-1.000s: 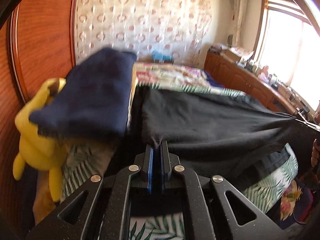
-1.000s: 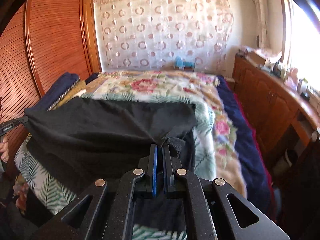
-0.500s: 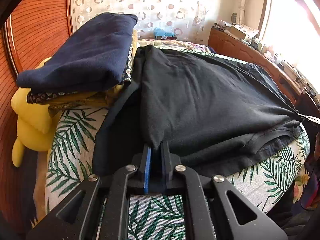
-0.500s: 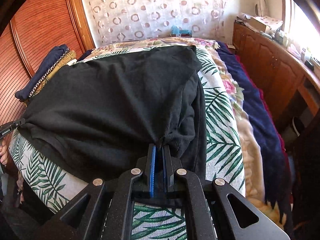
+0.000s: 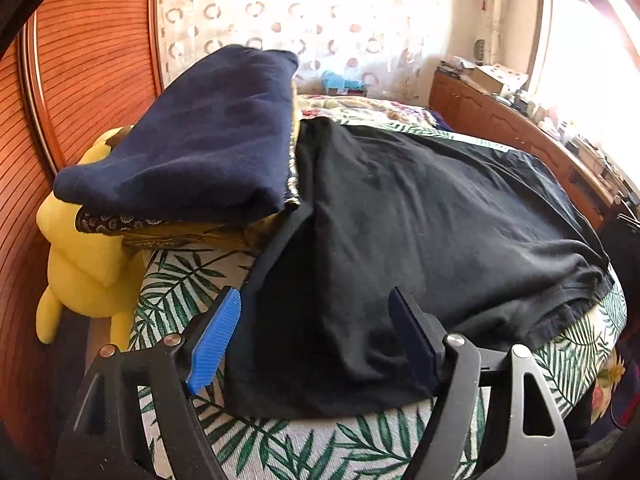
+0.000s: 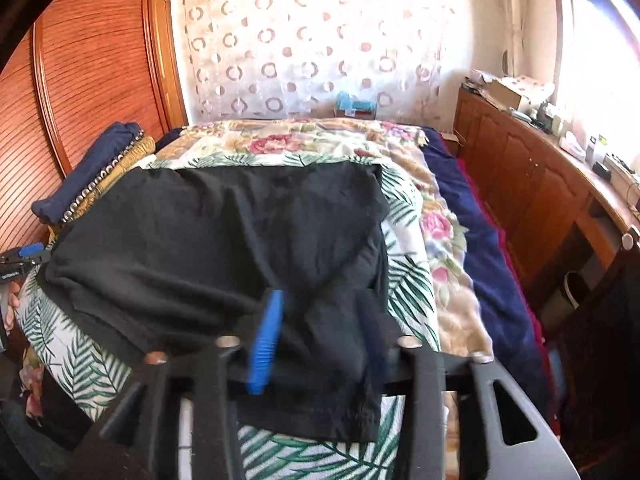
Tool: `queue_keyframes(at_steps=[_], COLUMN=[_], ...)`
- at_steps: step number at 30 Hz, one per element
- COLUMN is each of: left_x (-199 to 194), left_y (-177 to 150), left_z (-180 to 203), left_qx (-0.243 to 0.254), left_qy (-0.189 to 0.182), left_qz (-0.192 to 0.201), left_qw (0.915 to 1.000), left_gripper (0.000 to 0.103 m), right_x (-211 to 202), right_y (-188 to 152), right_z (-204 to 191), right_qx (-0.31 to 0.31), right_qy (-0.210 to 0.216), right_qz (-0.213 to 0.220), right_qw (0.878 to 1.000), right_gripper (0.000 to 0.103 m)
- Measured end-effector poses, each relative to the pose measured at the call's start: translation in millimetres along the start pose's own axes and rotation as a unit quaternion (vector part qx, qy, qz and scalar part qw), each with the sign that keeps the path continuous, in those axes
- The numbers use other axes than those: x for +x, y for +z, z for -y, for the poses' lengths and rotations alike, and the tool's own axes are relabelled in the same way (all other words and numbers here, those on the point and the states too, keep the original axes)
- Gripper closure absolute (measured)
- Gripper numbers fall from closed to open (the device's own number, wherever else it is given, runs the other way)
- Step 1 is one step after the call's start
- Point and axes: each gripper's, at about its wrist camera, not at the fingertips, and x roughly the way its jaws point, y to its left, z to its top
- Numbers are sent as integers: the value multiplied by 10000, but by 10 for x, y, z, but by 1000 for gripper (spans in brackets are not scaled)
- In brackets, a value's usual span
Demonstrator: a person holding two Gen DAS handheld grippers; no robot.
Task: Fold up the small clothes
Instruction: 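Close the left tool on the shirt edge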
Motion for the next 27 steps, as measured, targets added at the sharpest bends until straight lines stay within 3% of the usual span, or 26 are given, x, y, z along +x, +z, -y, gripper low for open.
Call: queue_keyframes(at_steps=[6,14,22,24,26,27], left_x=[176,293,320,318,309,307], left_y=[22,19,26,29,34,33], left_z=[-54,-77,-72,-39,27,43], left_qx=[-42,-129,-99,-33,115,149], left_qy=[100,88,132,119,51,11], left_qz=[-209,-363,-384,-365,-338,-345], left_qw=[9997,9992,9991,9993,9993,9993], left_gripper=[26,26,27,38,59,64], right_x=[216,891,1117,1113,1131,1105], right_y=[-58,-169,-175,-150,-145,-141], right_z=[-240,-615,-633,-697,-742,-779], right_qx=[-204,-432,-570,-668,-774,-822], right_qy=[315,822,788,768,733,715], right_qz=[-76,-461,-681,-702,-725,-735], right_qw=[9993,9946,9929,9923,9917,9913], right_gripper=[52,51,43,40,35,33])
